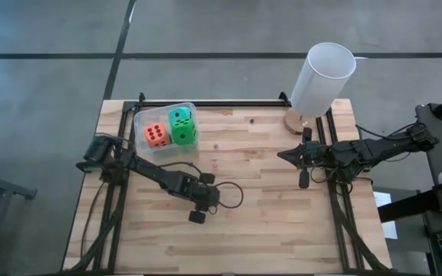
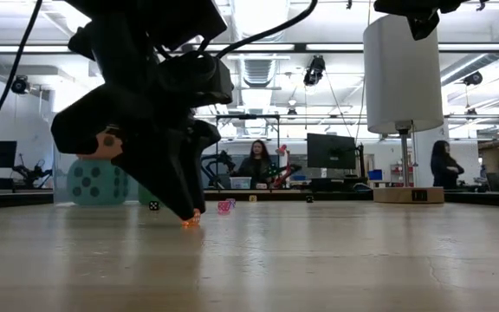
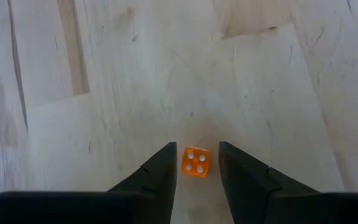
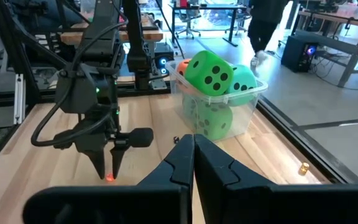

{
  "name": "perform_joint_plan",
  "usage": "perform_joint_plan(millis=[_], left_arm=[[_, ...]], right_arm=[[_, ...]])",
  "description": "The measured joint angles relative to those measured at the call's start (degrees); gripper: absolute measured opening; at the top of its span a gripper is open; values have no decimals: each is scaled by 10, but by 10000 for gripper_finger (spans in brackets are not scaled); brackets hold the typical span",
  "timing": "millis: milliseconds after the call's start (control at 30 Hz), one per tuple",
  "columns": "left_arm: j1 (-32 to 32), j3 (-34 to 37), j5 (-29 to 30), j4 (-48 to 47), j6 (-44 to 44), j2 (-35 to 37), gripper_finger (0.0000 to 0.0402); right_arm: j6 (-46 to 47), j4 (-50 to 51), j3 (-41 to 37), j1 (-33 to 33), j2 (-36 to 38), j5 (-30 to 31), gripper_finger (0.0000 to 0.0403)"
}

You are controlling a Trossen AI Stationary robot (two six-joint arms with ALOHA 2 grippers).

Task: Pick & Place Dice
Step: Put the small orange dice into the transparent bin

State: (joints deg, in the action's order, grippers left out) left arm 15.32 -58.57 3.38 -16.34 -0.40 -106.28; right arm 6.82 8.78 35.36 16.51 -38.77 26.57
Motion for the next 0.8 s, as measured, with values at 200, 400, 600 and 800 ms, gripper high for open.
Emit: perform_joint_plan(millis=[200,400,600,800], left_arm=[[-1,1,0,-2,0,0,99],[-1,4,0,-1,0,1,42],[-1,4,-3,-2,-3,3,36],[-1,4,-2,-23,-40,30,48]], right_arm=[[0,0,0,0,0,0,8],[0,0,0,0,0,0,8],[0,0,0,0,0,0,8],[0,0,0,0,0,2,8]])
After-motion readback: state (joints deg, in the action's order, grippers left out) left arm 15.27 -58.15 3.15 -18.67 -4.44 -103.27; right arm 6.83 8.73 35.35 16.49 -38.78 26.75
